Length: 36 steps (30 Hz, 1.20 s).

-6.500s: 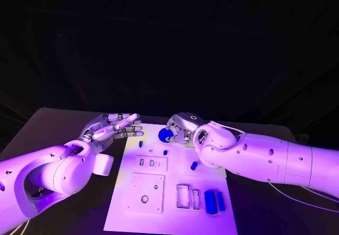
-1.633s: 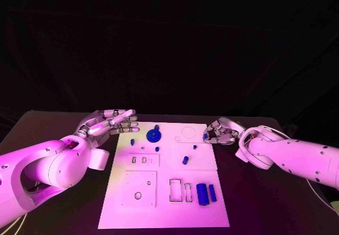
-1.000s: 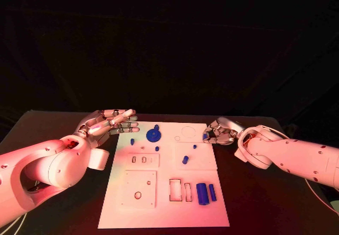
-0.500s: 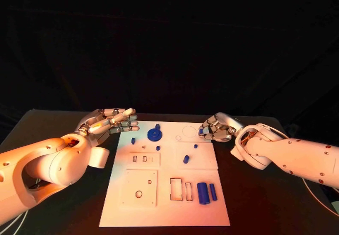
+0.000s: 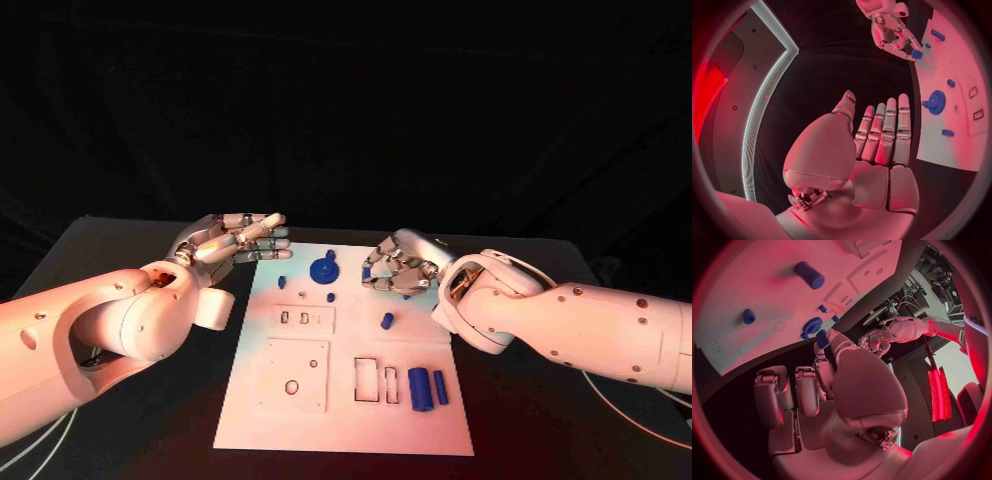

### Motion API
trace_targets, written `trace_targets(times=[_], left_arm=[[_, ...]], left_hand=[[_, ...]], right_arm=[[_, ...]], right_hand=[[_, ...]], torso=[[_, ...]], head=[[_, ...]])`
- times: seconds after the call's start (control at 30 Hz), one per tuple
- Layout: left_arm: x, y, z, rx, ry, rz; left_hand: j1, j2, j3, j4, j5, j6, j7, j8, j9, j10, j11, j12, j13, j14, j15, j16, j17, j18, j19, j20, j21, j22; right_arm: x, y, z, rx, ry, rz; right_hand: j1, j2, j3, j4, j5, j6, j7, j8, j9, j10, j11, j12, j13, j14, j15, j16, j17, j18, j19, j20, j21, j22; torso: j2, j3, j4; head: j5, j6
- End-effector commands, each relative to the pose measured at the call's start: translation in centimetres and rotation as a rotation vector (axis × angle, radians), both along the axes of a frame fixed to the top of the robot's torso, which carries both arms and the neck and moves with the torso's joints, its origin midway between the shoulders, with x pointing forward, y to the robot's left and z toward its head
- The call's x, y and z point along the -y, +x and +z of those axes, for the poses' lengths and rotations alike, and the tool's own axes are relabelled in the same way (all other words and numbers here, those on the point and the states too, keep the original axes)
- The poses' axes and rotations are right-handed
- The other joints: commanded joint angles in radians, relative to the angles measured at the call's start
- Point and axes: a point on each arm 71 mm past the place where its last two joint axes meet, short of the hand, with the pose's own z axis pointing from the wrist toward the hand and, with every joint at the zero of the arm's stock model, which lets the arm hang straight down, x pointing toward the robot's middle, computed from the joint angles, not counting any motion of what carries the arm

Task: Assemble the parts on the task board

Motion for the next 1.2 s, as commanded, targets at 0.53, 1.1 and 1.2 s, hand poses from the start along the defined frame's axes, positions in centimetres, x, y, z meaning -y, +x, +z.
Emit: trace_targets(times=[0.53, 1.1, 1.2], left_arm=[[0.4, 0.3, -0.2, -0.002, -0.005, -0.016], [0.5, 0.2, -0.2, -0.004, -0.006, -0.021], [0.5, 0.2, -0.2, -0.004, -0.006, -0.021]], left_hand=[[0.001, 0.009, 0.000, -0.007, 0.003, 0.004, 0.001, -0.003, 0.000, 0.006, 0.002, -0.005, 0.001, 0.005, 0.002, -0.004, 0.001, 0.005, 0.005, -0.002, 0.001, -0.002], [0.001, 0.009, 0.000, -0.007, 0.003, 0.004, 0.001, -0.003, 0.000, 0.006, 0.002, -0.005, 0.001, 0.005, 0.002, -0.004, 0.001, 0.005, 0.005, -0.002, 0.001, -0.002], [0.002, 0.010, 0.000, -0.008, 0.003, 0.006, 0.001, -0.003, 0.001, 0.008, 0.002, -0.005, 0.001, 0.005, 0.002, -0.005, 0.000, 0.005, 0.004, -0.002, 0.001, -0.002]], right_arm=[[-7.0, -1.3, -3.1, 0.039, -0.186, 0.089], [-8.9, -1.8, -4.6, 0.021, -0.216, 0.127], [-9.0, -1.8, -4.8, 0.015, -0.222, 0.129]], right_hand=[[-0.016, -0.001, 0.002, 0.009, 0.010, 0.002, -0.005, 0.005, 0.014, 0.004, -0.002, -0.005, -0.002, 0.080, -0.005, 0.003, 0.157, -0.013, 0.103, -0.008, 0.000, 0.259], [-0.022, -0.005, 0.000, 0.011, 0.010, 0.001, -0.005, 0.005, 0.014, 0.003, -0.002, -0.006, -0.002, 0.081, -0.005, 0.004, 0.157, -0.013, 0.103, -0.009, 0.000, 0.259], [-0.025, -0.006, -0.001, 0.012, 0.010, 0.000, -0.005, 0.005, 0.015, 0.003, -0.002, -0.007, -0.003, 0.080, -0.005, 0.003, 0.156, -0.012, 0.102, -0.009, -0.001, 0.258]], torso=[[-0.011, -0.0041, 0.0091], [-0.010, -0.0026, 0.0071], [-0.010, -0.0026, 0.0072]], head=[[0.041, -0.026], [0.050, -0.031], [0.051, -0.033]])
